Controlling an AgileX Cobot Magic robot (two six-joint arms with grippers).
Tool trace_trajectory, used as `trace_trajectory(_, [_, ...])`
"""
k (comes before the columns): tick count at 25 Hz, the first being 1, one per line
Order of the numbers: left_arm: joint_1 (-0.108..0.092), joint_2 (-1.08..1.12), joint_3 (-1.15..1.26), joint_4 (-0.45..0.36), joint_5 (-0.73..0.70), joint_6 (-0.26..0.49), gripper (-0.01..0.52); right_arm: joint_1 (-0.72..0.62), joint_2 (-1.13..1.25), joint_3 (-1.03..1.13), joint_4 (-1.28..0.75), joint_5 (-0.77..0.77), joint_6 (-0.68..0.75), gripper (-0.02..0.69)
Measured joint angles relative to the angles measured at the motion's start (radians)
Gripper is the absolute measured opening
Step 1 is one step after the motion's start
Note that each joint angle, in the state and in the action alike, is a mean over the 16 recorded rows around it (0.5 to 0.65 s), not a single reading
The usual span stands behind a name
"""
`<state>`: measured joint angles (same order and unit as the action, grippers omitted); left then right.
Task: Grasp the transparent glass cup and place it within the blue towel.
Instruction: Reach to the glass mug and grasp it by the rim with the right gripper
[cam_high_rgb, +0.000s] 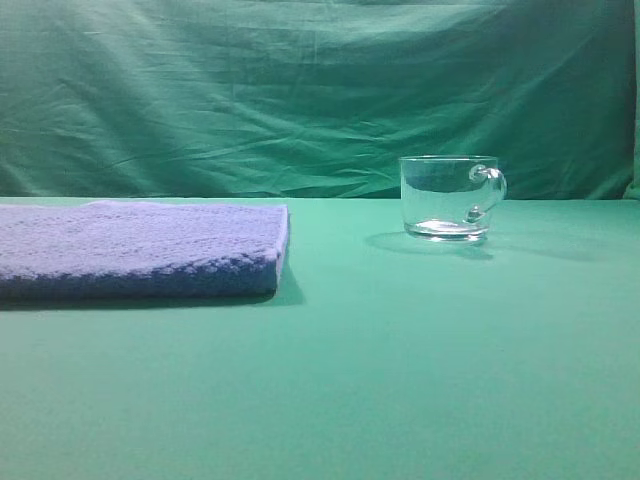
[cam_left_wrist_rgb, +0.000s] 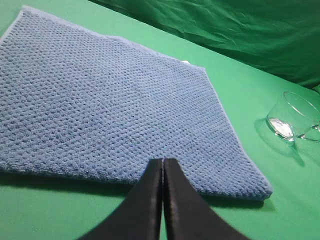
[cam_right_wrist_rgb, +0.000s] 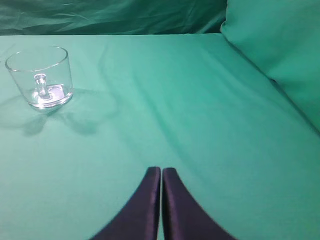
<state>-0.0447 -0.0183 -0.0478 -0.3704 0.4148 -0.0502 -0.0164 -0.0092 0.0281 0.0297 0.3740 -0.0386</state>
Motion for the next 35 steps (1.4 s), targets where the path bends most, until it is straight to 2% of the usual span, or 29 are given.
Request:
trace_trajectory(27, [0.000,0.000,0.000,0.000,0.000,0.000,0.000,0.000,0.000,0.000,-0.010,-0.002,-0.003,0.000])
trace_trajectory(35, [0.000,0.000,0.000,0.000,0.000,0.000,0.000,0.000,0.000,0.000,-0.031,-0.121,-0.007,0.000])
